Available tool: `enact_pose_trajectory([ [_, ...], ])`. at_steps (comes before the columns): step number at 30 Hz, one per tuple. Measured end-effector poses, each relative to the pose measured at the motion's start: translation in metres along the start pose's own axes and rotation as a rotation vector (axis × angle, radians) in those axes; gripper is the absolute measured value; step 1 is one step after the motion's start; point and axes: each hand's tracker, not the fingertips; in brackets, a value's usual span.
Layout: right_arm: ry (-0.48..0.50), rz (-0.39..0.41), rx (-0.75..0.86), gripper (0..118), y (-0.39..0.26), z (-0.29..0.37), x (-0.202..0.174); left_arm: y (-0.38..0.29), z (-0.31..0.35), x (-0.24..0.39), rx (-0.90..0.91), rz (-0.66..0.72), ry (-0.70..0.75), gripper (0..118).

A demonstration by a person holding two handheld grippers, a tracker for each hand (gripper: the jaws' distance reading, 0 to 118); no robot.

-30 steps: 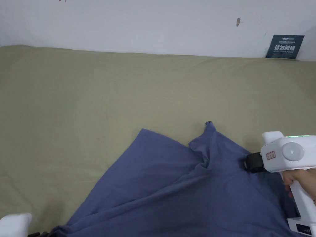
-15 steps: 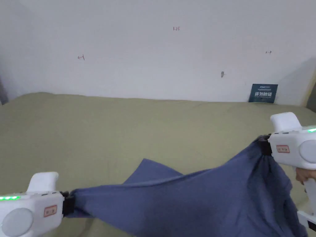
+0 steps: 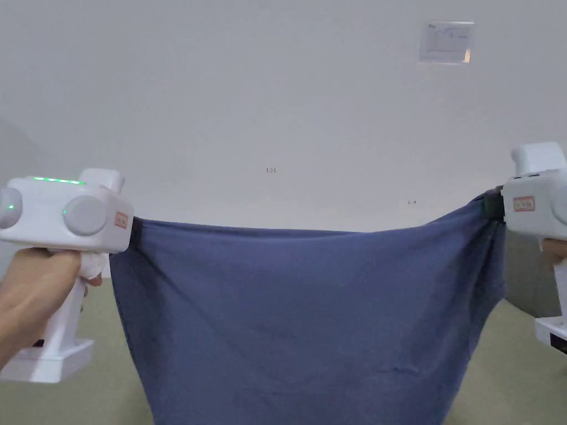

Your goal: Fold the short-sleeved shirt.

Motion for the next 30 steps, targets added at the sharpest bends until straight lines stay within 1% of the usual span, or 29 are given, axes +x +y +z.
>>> enact_pose_trajectory([
  [3,-0.023,-0.022,0.022,2,0.02,-0.012,0.0,0.026,-0.005,0.004,0.018,-0.02,0.057,4],
  [6,-0.051,-0.009,0.049,2,0.037,-0.028,-0.006,0.046,-0.009,0.005,0.022,-0.028,0.096,4],
  [8,-0.074,-0.012,0.064,2,0.047,-0.038,-0.009,0.061,-0.024,0.0,0.02,-0.028,0.108,4],
  [10,-0.056,-0.058,0.066,2,0.06,-0.052,-0.013,0.074,-0.031,-0.003,0.014,-0.013,0.127,4],
  [14,-0.059,-0.031,0.061,2,0.08,-0.081,-0.023,0.096,-0.054,-0.006,0.018,0.017,0.15,4],
  [17,-0.061,-0.012,0.058,2,0.091,-0.108,-0.026,0.111,-0.077,-0.004,0.017,0.007,0.176,4],
  [24,-0.067,-0.043,0.065,2,0.121,-0.171,-0.029,0.153,-0.134,0.006,0.043,-0.018,0.222,4],
  [28,-0.086,-0.012,0.079,2,0.136,-0.205,-0.034,0.176,-0.17,0.01,0.054,-0.02,0.234,4],
  [30,-0.084,-0.018,0.083,2,0.139,-0.22,-0.036,0.18,-0.19,0.012,0.071,-0.025,0.248,4],
])
